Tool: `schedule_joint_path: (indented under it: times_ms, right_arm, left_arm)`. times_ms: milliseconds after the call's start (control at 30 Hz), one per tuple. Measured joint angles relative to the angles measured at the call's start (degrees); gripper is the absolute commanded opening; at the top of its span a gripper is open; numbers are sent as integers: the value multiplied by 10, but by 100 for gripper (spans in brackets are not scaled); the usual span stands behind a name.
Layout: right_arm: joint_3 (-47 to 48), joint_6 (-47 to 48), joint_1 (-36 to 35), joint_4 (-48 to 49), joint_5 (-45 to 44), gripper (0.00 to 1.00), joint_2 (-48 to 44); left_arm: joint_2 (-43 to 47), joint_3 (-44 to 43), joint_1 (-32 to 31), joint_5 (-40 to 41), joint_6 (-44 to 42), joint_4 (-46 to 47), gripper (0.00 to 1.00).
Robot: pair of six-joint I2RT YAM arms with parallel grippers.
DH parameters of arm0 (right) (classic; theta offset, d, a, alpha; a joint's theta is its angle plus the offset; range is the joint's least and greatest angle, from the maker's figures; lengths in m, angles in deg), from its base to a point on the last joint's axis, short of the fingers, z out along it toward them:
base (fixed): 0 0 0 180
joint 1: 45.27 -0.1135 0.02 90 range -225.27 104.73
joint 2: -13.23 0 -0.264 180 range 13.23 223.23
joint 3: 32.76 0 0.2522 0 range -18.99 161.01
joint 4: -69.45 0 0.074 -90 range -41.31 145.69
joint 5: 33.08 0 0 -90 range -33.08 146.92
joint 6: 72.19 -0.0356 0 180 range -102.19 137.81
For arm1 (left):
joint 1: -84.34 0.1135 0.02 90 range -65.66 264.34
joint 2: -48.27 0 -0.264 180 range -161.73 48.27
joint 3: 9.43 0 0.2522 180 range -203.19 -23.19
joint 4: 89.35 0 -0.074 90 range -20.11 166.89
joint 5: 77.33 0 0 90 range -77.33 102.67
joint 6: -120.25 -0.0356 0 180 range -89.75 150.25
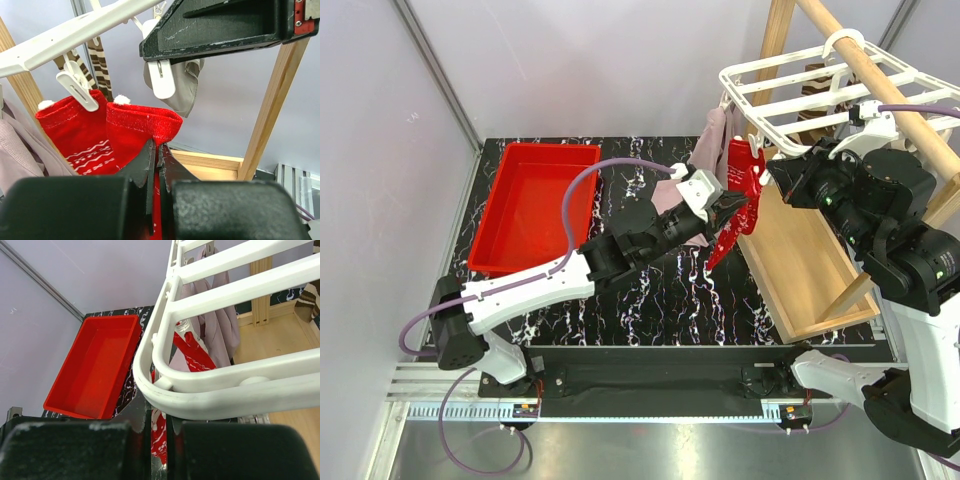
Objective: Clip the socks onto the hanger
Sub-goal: Clamp the sock onto the hanger.
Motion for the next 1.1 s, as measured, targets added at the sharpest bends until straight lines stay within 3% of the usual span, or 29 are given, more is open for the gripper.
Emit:
schedule_joint_path:
  times_ms: [933,1100]
  right_arm:
    - [-26,-7,0,28,9,0,-9]
    - [-32,-10,0,34,15,15,-13]
  left_arm:
    - [-22,-43,-1,2,-6,9,0]
    - [-23,-45,-1,4,-4,8,0]
